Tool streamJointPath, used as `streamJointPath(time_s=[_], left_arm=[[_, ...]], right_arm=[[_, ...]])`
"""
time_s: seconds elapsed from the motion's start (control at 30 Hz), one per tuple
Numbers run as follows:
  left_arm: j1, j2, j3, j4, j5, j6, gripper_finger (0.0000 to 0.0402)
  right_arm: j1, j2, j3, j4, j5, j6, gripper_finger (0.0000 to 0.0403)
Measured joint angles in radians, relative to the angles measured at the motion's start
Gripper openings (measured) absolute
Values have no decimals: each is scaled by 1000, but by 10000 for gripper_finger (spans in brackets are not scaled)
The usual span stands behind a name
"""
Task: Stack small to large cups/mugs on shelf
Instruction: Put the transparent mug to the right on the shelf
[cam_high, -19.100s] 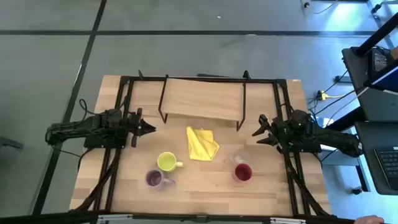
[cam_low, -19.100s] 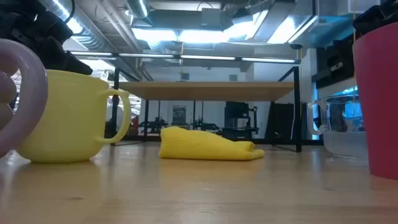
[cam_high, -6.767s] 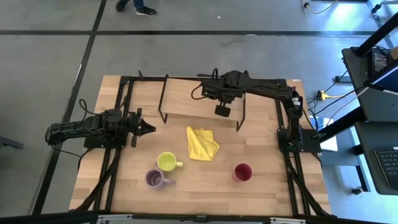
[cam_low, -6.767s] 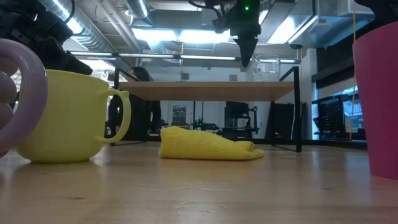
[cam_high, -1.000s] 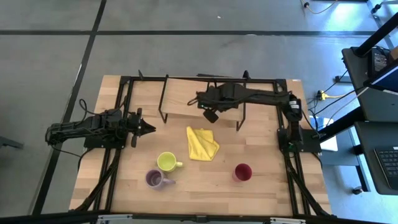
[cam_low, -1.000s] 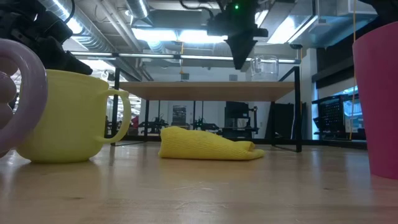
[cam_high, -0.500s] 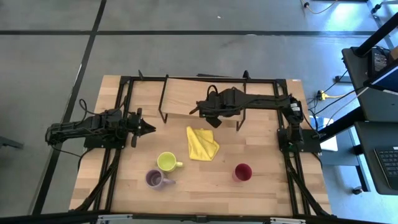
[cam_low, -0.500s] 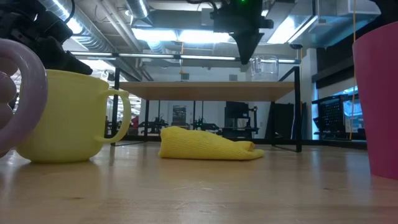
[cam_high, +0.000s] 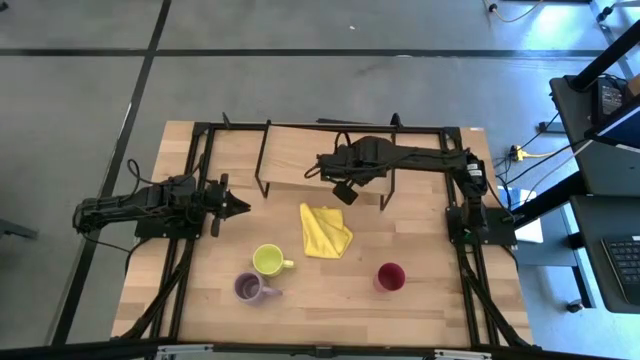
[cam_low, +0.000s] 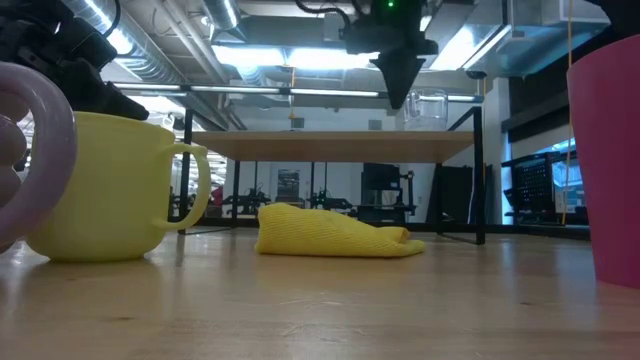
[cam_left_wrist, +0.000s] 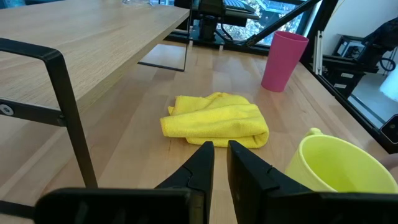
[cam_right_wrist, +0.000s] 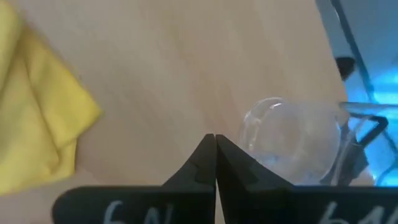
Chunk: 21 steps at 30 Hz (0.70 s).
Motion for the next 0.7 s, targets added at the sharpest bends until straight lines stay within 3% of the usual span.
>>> streamJointPath(time_s=[0.27,0.47,0.7], left_arm=[[0,0,0,0,0,0,39],[0,0,0,0,0,0,39],[0,0,0,0,0,0,39]], right_arm=[[-46,0,0,0,-92,-295,4],[-50,0,0,0,55,-610,13],[-63,-2,10,10,79,-695,15]])
